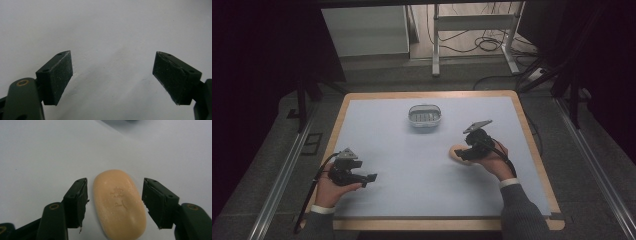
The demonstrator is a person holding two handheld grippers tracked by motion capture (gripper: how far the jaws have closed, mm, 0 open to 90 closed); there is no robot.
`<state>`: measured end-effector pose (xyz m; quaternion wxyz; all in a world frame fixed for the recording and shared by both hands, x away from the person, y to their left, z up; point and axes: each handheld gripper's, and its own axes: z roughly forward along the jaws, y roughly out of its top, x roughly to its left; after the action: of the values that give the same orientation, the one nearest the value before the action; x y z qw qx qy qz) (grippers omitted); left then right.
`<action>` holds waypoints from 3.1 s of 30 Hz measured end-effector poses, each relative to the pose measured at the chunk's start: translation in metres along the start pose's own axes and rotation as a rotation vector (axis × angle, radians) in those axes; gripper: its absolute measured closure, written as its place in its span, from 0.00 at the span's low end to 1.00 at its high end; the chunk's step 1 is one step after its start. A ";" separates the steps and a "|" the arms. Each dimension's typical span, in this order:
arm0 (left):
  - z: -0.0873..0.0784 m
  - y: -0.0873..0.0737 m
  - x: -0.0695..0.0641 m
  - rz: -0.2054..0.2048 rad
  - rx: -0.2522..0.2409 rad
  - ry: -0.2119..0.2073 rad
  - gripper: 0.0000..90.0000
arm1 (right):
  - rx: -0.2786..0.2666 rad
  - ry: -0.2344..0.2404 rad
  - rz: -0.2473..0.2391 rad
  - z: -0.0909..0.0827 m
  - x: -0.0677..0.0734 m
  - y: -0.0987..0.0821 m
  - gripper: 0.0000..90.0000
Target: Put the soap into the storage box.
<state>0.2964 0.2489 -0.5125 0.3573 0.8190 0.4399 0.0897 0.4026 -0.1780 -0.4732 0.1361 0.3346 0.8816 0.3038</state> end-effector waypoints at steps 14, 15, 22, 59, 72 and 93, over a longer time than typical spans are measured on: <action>0.002 0.000 -0.001 0.005 0.010 -0.002 0.18 | 0.117 0.034 -0.001 0.014 -0.014 0.003 0.32; 0.002 0.000 -0.001 0.007 0.012 -0.002 0.18 | 0.127 0.035 -0.002 0.014 -0.014 0.003 0.32; 0.003 0.000 -0.001 0.010 0.013 -0.003 0.18 | 0.188 0.060 -0.013 0.025 -0.013 0.001 0.29; 0.006 0.000 -0.001 0.011 0.023 -0.004 0.18 | 0.299 0.029 -0.063 0.038 -0.014 0.005 0.35; 0.007 0.000 -0.001 0.012 0.027 -0.006 0.18 | 0.254 0.036 -0.043 0.022 -0.019 0.010 0.35; 0.006 0.000 -0.001 0.014 0.029 -0.012 0.18 | 0.191 0.023 -0.054 -0.004 -0.024 0.038 0.35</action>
<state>0.2988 0.2450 -0.5167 0.3476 0.8276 0.4333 0.0810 0.4381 -0.1735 -0.4451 0.1015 0.3187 0.9168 0.2183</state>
